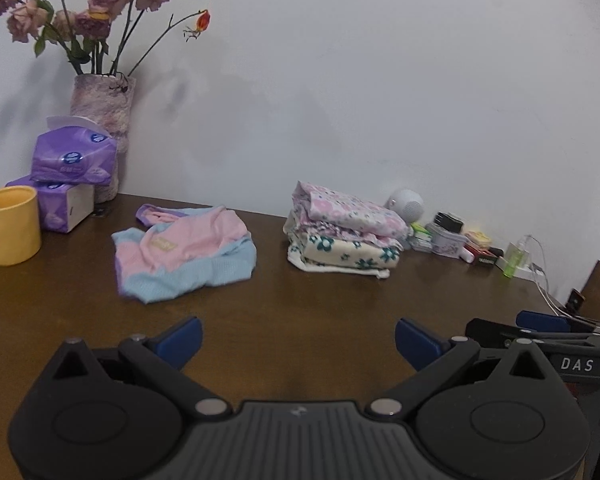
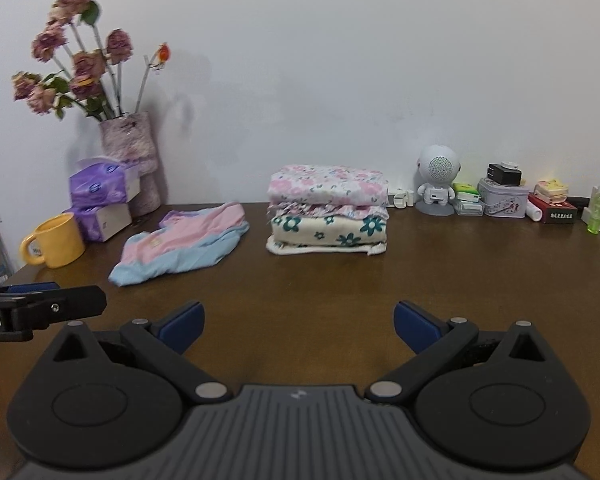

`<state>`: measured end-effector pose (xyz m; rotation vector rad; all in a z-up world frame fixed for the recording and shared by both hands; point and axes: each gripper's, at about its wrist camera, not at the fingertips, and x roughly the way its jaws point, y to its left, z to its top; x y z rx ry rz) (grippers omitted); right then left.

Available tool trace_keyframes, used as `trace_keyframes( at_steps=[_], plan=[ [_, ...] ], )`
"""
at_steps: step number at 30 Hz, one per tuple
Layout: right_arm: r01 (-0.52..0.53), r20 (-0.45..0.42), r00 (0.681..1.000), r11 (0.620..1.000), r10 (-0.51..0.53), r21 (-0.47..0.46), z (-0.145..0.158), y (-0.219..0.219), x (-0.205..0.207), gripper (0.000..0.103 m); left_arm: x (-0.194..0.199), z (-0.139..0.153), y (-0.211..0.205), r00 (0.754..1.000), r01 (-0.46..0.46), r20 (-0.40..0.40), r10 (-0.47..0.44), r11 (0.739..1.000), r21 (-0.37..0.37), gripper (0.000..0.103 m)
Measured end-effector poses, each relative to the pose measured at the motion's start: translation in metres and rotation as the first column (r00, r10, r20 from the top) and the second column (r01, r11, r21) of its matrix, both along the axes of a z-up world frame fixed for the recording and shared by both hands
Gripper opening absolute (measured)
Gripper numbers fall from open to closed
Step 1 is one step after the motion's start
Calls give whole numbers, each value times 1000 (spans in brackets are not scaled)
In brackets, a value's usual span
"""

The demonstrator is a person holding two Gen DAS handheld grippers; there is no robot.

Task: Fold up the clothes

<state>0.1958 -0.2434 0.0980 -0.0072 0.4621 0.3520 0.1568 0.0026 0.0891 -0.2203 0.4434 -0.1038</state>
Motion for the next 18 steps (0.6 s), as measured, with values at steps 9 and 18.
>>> trace_keyframes(
  at_steps=[9,18],
  plan=[
    [-21,-8,1000,1000,21,-6,-16,4,-81,103,-87,-19,-2,1000,20,19,-19,1000,-18,103],
    [-14,-30,999,1000,15,27,-40,2,-133,103,-146,-41,-11,999,26,23,-27,999,26,103]
  ],
)
